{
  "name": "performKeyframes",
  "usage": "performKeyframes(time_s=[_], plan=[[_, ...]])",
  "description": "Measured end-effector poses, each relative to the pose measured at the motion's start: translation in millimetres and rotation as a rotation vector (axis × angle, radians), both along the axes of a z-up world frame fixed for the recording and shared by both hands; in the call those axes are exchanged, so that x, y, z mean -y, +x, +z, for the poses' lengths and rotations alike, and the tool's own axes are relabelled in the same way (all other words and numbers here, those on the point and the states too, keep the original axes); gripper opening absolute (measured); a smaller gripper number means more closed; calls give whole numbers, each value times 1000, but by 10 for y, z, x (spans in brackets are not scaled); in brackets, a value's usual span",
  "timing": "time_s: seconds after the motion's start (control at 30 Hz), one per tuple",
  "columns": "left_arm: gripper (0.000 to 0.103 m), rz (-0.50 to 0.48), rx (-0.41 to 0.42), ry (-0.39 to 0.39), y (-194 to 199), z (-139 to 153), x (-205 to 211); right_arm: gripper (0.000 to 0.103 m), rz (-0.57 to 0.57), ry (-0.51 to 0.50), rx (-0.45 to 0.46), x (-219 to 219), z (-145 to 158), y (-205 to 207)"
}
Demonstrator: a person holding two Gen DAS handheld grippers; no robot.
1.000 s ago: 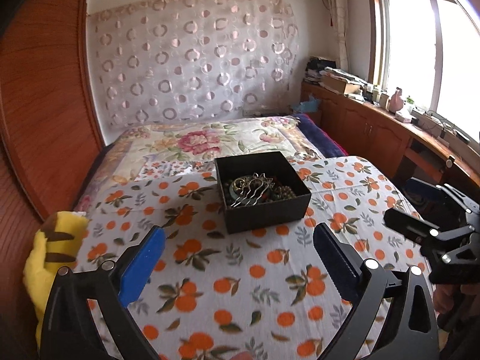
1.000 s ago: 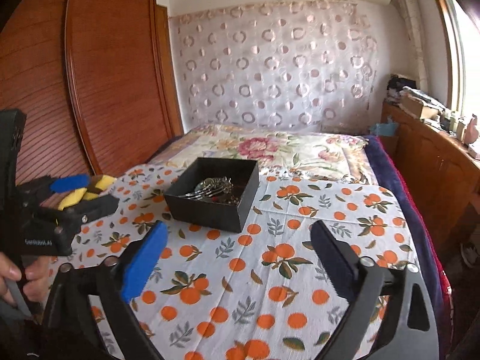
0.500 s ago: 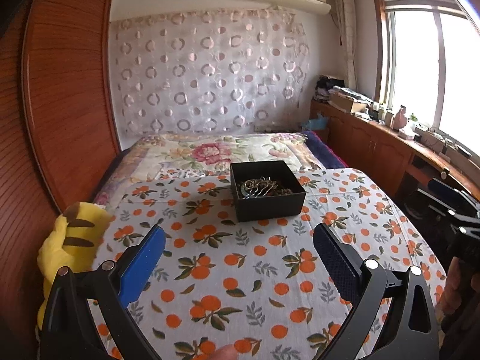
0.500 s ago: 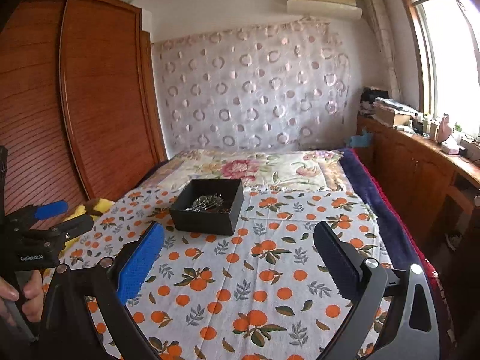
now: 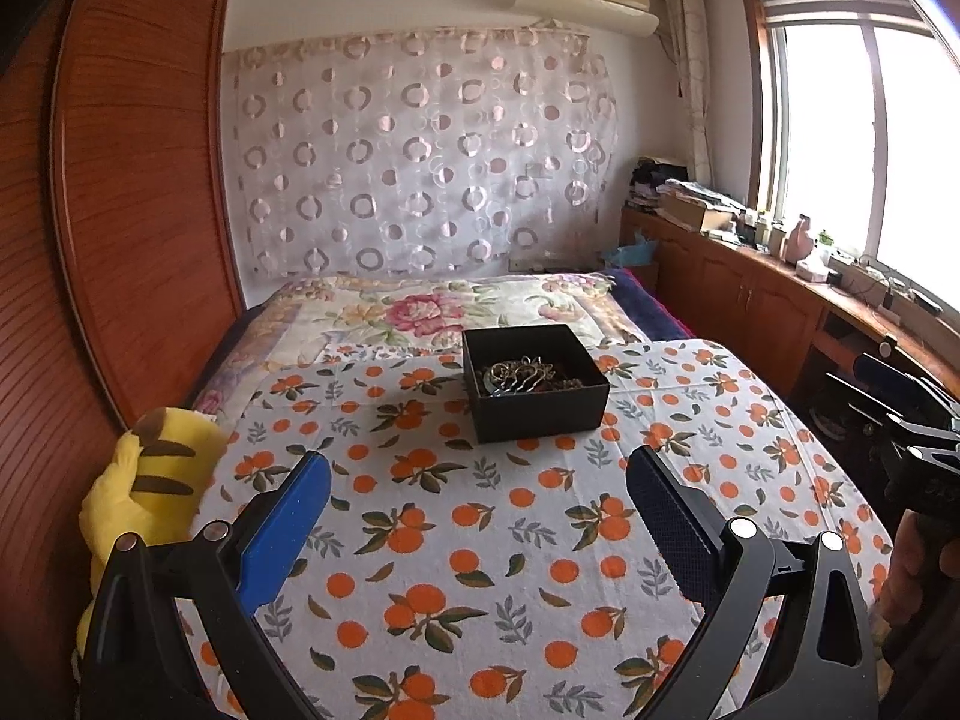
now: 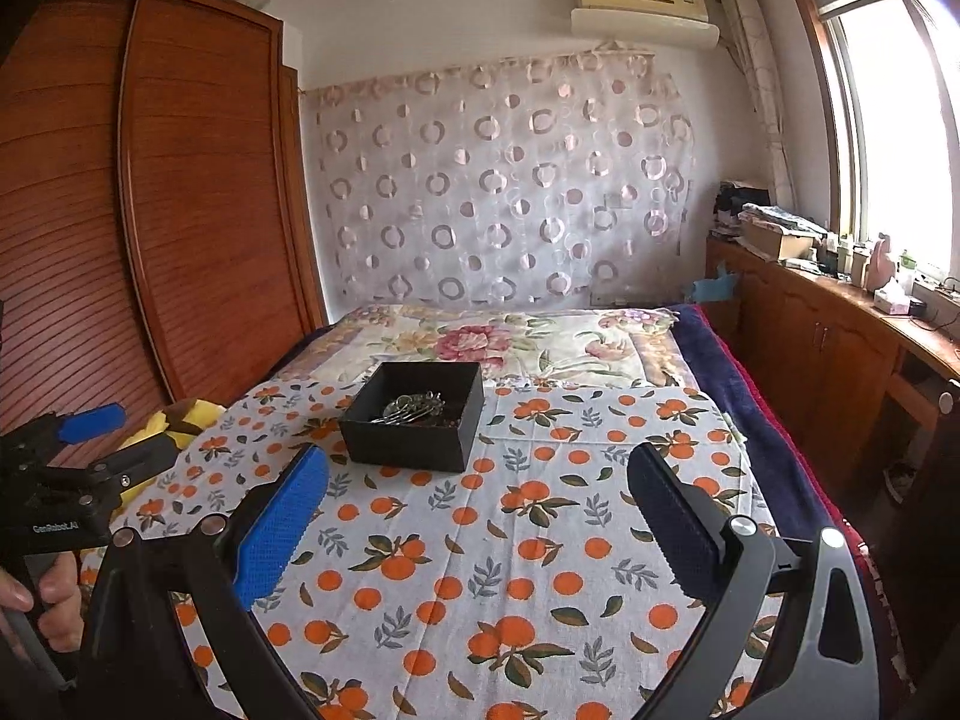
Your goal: Organize jewelry
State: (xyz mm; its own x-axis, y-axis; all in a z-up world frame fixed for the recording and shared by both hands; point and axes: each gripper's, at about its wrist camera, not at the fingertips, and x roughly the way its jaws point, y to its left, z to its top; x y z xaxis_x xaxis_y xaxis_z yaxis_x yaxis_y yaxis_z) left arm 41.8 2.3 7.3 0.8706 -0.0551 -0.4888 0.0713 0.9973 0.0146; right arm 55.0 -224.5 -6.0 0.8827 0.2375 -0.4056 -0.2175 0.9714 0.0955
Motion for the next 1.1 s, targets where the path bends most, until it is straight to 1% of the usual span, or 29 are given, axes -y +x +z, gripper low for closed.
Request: performKeyframes(time_s=[0.3, 1.1], plan=[[95, 5, 10, -9, -35, 20, 13, 100, -10, -9, -9, 22, -68, 10], [95, 3, 17, -12, -55, 38, 28, 100, -9, -8, -11, 2, -80, 11]])
